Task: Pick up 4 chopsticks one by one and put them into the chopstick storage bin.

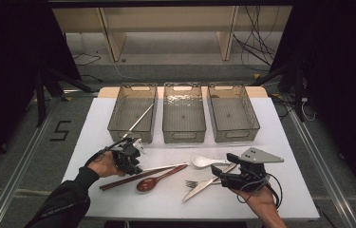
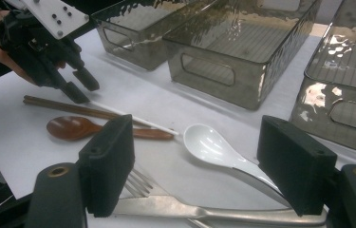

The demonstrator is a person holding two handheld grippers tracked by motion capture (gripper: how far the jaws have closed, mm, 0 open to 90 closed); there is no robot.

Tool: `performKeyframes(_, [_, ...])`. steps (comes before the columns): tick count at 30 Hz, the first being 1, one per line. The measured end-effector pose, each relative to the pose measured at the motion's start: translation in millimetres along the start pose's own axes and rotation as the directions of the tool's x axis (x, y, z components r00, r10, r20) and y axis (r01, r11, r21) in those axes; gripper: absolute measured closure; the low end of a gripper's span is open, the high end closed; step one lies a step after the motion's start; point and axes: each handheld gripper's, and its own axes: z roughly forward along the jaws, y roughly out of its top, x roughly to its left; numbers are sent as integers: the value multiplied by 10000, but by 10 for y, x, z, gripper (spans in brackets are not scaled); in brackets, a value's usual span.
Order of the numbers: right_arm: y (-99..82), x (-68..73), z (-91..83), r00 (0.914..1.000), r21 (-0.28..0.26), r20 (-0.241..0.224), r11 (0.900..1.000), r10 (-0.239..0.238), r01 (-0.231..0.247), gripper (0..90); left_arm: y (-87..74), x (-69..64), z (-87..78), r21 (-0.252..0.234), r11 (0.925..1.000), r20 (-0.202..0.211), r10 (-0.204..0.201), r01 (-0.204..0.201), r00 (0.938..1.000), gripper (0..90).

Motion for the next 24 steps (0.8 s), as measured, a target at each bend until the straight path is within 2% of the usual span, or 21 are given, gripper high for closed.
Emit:
performKeyframes(1, [0,0,0,10000,1,5,10000,-2,2,292,1,3,4,98,9999,22,116,-116,9999,625])
performKeyframes(7, [0,0,2,10000,7,8,10000,-17,17,292,12,5,46,365,9991,82,229,-232,9997,668])
performKeyframes(11, [0,0,3,10000,6,12,10000,-16,16,293,19,4,56,353,9991,177,220,-226,9996,700])
performKeyframes(24, [-1,2,6,10000,37,32,10000,-6,6,293,95,-10,64,884,9952,221,394,-412,9990,786])
